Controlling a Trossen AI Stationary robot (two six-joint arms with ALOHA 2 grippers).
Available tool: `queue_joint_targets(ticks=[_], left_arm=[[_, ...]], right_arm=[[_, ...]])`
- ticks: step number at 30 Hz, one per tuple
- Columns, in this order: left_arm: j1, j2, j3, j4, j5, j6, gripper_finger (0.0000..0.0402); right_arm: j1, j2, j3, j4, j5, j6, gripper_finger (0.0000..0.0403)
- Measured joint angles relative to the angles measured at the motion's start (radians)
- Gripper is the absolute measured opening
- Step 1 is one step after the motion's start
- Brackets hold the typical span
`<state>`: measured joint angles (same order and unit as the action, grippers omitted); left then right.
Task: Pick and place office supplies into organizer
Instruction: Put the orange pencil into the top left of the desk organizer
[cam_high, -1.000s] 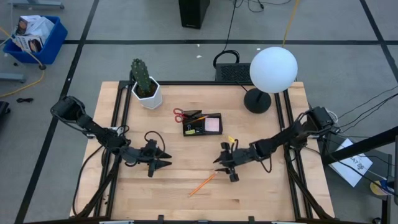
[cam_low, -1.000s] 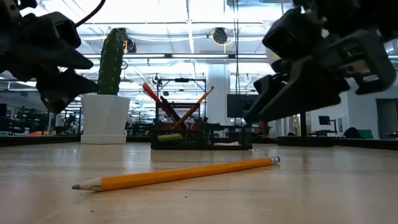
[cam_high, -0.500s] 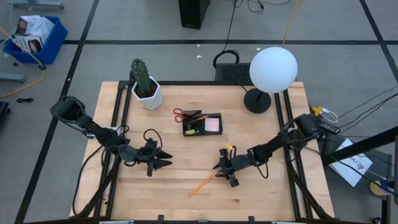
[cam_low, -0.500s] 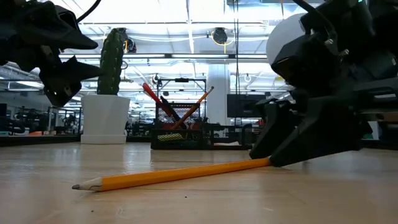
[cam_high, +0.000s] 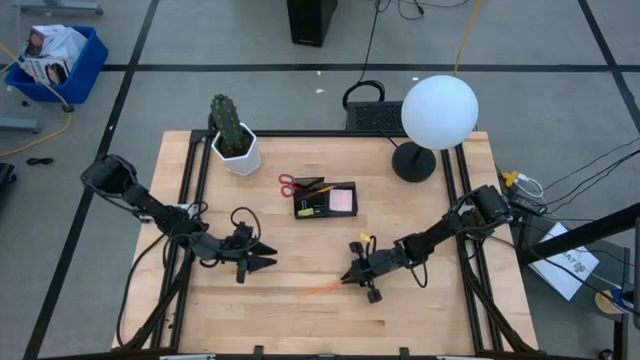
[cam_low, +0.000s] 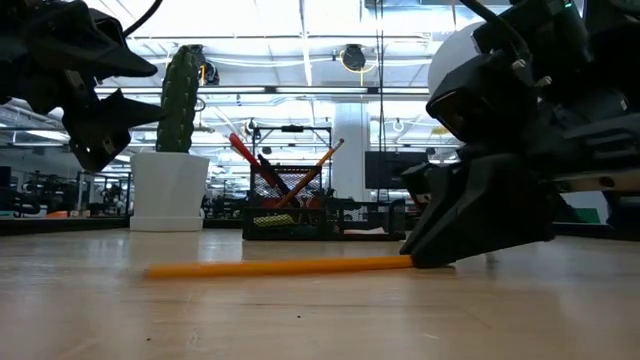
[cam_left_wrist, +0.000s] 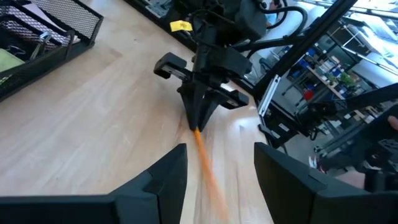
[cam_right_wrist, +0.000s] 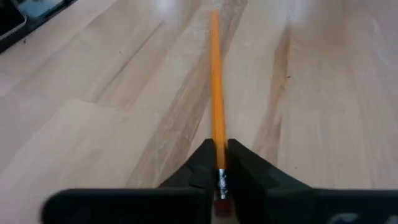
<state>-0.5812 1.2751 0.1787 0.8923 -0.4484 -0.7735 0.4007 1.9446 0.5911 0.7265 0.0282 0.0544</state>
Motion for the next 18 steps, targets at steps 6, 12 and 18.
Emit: queue_joint_targets(ticks=[6, 12, 18], left_arm=[[0.003, 0.000, 0.000, 0.002, -0.013, 0.004, 0.0189], [0.048, 0.000, 0.000, 0.002, 0.042, -0.071, 0.0189], [0.093, 0.000, 0.027, -0.016, 0.183, -0.072, 0.0189]], right_arm=[[0.010, -0.004, -0.028, 0.020, 0.080, 0.112, 0.0015], [0.013, -0.026, -0.026, 0.134, 0.102, 0.055, 0.0008], [0.012, -0.084, -0.008, 0.105, 0.173, 0.004, 0.0002]])
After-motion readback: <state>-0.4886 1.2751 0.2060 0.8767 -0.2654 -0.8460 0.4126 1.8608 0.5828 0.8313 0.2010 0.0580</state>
